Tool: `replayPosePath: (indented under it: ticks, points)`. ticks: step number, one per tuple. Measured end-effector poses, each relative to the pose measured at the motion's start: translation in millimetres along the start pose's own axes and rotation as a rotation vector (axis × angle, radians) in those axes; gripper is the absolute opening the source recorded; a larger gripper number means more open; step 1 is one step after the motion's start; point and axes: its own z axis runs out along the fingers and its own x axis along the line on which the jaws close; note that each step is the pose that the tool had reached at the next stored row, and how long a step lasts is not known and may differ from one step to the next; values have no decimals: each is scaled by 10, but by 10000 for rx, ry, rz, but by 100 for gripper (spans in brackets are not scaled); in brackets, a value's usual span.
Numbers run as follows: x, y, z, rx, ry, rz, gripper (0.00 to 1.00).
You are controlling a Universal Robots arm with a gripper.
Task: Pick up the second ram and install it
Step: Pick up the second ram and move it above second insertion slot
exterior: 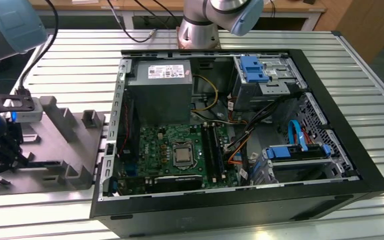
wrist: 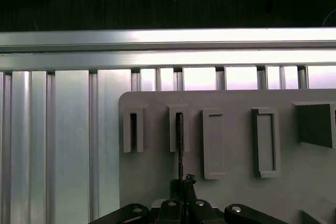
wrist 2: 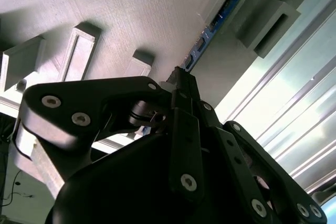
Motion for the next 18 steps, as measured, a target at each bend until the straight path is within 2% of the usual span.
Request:
replayPosePath:
  ticks: [8, 18]
  points:
    - [-3, 5, -124, 0, 0, 0, 12]
    - [-9, 12, -320, 0, 0, 0, 12]
